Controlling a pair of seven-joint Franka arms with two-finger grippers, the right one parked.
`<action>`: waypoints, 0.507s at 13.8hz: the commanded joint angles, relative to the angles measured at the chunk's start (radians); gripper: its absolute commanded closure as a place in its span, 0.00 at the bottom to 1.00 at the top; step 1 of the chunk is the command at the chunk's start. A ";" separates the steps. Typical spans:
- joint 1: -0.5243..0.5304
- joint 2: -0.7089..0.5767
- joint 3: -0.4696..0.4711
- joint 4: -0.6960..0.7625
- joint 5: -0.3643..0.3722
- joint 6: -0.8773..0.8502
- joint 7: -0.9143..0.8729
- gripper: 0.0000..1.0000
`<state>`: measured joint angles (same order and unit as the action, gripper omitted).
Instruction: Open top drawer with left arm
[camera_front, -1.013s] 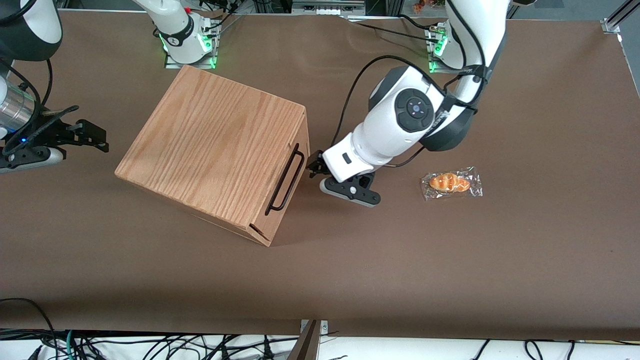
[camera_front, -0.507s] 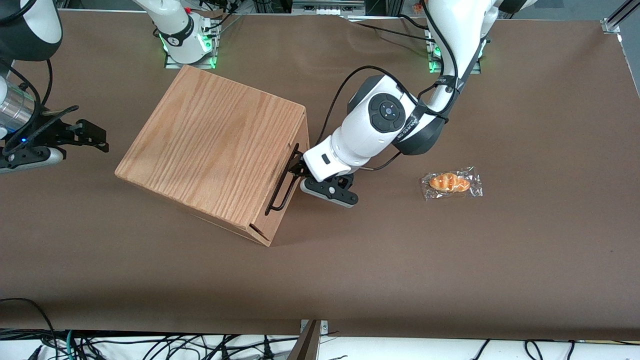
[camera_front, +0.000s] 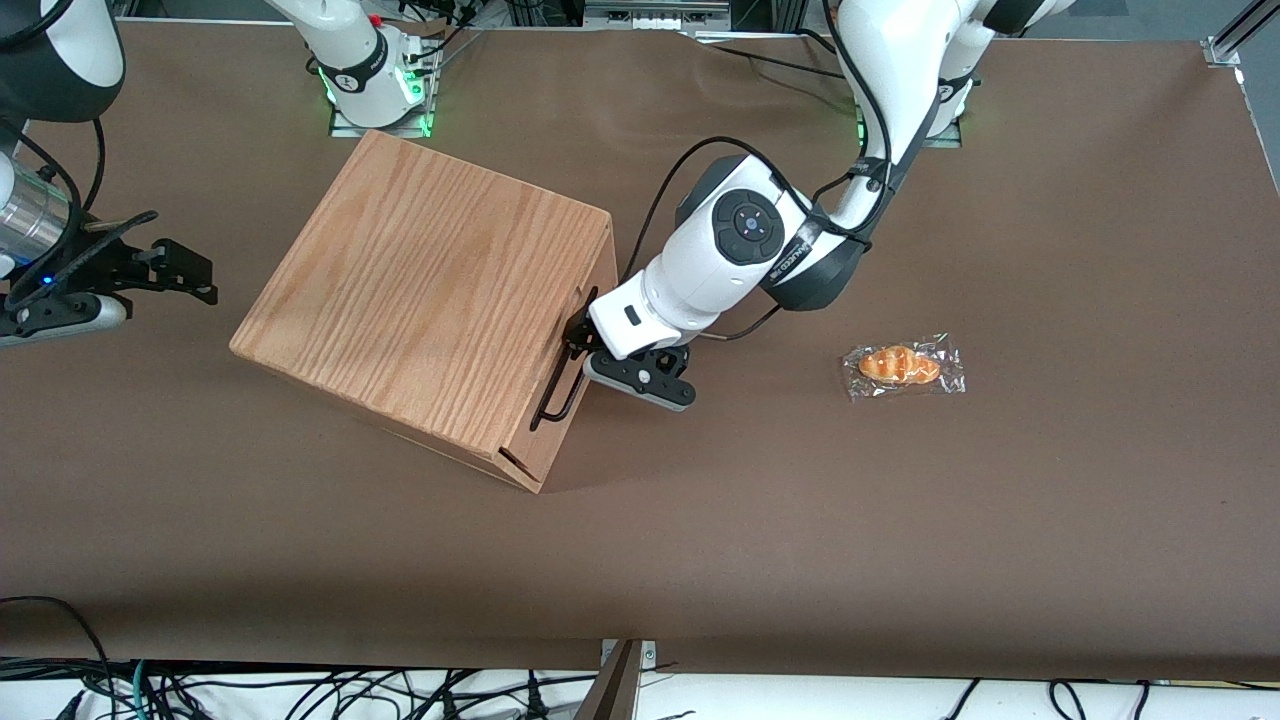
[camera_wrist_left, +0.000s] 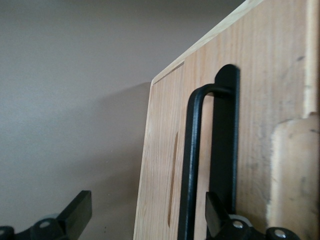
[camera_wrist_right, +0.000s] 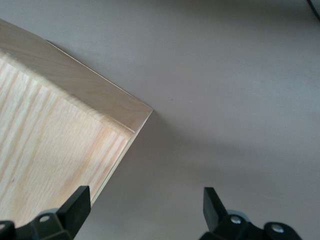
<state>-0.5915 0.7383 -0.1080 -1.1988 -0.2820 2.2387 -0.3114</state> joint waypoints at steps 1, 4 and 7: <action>-0.008 0.013 0.013 0.015 -0.023 0.012 0.008 0.00; -0.001 0.007 0.017 0.015 -0.016 0.010 0.008 0.00; 0.041 0.006 0.022 0.013 -0.013 0.004 0.043 0.00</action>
<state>-0.5768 0.7452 -0.0947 -1.1979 -0.2820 2.2465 -0.3066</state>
